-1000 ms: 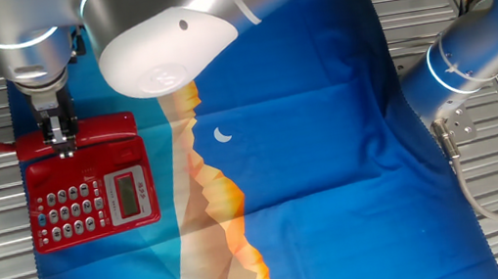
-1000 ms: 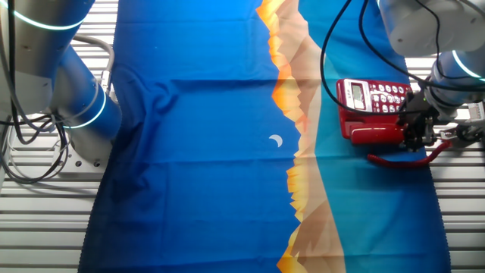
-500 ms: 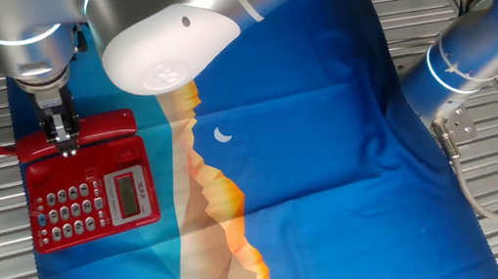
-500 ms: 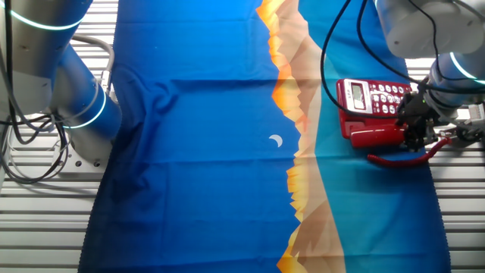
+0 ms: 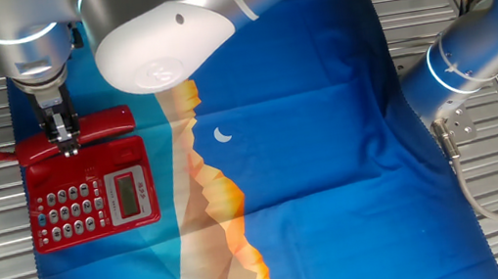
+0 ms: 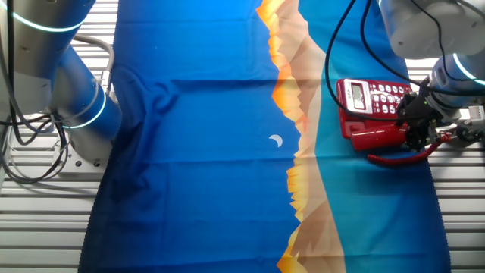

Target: Place the handset of the telephone on the corresponding phone cradle

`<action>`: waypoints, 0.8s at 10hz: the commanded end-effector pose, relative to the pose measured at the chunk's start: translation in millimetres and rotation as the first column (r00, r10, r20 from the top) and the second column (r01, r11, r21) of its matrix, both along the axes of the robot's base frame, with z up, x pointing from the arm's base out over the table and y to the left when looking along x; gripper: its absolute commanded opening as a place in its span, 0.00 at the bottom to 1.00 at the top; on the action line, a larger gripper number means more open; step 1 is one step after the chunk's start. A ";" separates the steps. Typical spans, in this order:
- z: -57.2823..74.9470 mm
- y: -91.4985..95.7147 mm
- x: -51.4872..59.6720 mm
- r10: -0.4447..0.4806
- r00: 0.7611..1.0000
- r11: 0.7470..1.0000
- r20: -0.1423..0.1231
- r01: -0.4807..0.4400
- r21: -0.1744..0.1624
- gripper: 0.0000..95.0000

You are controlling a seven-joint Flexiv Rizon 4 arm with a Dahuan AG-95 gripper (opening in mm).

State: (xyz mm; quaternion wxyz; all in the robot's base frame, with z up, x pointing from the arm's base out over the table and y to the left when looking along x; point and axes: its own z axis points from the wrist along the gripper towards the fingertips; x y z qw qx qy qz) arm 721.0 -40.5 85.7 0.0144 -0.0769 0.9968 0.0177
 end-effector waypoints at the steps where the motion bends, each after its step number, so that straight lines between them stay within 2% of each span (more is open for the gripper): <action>1: 0.2 0.6 -1.2 -0.034 0.999 0.999 0.003 0.034 -0.004 0.00; 5: 0.2 0.6 -1.2 -0.150 0.989 0.989 -0.001 0.150 0.018 0.00; 8: 0.2 0.6 -1.2 -0.147 0.989 0.989 -0.001 0.147 0.020 0.00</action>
